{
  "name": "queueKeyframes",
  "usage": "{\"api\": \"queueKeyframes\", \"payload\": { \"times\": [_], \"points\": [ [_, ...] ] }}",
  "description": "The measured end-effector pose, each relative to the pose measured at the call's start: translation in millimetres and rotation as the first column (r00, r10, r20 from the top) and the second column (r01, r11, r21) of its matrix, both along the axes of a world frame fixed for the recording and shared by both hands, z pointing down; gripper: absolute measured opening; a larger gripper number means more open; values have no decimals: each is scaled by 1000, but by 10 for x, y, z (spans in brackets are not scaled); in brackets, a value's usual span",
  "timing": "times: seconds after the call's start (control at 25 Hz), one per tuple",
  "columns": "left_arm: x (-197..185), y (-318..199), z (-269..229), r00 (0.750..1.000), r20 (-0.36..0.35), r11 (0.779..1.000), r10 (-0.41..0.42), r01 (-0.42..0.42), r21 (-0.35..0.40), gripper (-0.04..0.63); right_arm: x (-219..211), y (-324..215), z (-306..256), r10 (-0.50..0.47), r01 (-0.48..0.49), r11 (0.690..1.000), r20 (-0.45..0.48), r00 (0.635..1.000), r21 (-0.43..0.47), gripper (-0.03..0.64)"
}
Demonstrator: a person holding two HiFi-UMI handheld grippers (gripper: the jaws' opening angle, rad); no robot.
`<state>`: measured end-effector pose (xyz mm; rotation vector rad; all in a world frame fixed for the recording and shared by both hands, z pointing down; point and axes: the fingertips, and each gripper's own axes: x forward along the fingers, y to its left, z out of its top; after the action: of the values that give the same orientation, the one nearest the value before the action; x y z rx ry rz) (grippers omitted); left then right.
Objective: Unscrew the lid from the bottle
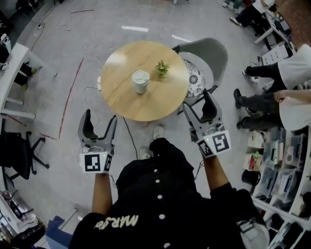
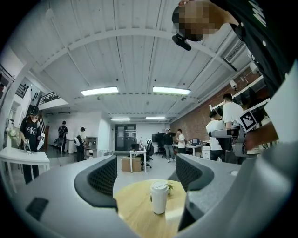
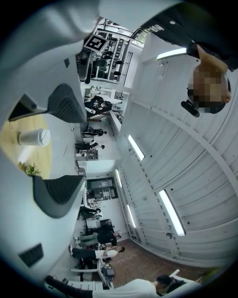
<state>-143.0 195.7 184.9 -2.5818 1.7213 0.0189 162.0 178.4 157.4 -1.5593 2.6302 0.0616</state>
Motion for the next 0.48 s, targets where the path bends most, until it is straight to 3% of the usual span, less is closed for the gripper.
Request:
{"api": "queueKeyframes", "payload": {
  "times": [0.48],
  "points": [
    [175,-946,-106,1000,10,1000,-24,24,19,376,128,-1094,-52,-50,50,999,26,998,18,341]
  ]
}}
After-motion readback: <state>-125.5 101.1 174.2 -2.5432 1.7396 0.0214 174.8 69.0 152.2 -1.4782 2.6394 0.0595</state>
